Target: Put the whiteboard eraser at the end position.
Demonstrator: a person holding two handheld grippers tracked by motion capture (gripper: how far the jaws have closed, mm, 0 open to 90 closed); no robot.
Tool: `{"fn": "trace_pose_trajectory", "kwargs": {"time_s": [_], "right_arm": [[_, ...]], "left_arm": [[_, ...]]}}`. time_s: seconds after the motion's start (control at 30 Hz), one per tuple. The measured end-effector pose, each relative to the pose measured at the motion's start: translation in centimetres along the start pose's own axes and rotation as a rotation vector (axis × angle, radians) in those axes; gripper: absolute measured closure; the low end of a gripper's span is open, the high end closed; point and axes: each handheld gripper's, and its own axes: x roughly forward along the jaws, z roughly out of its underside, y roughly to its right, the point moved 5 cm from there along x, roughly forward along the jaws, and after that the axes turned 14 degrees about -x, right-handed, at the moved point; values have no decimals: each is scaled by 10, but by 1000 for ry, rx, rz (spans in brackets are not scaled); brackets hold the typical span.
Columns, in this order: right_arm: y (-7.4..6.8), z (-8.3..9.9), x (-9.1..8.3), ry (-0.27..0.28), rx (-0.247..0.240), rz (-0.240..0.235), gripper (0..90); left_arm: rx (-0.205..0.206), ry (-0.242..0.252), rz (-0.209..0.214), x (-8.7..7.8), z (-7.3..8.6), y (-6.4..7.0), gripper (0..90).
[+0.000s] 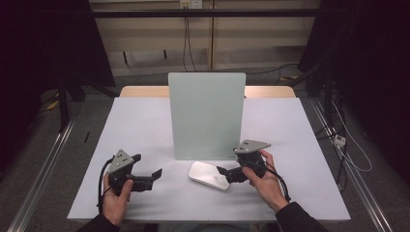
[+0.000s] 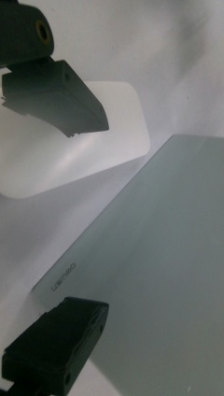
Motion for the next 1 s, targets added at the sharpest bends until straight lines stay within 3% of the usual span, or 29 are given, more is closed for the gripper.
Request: {"fn": "trace_pose_trajectory", "kwargs": {"time_s": [0.43,0.67,1.0], "right_arm": [[16,25,-26,30,56,113,68],[24,39,-39,32,101,152,65],[33,55,-57,40,145,210,74]], "left_arm": [[16,-1,-8,-1,1,3,40],[14,20,-3,-3,0,4,35],[15,10,-10,-3,1,4,39]]}}
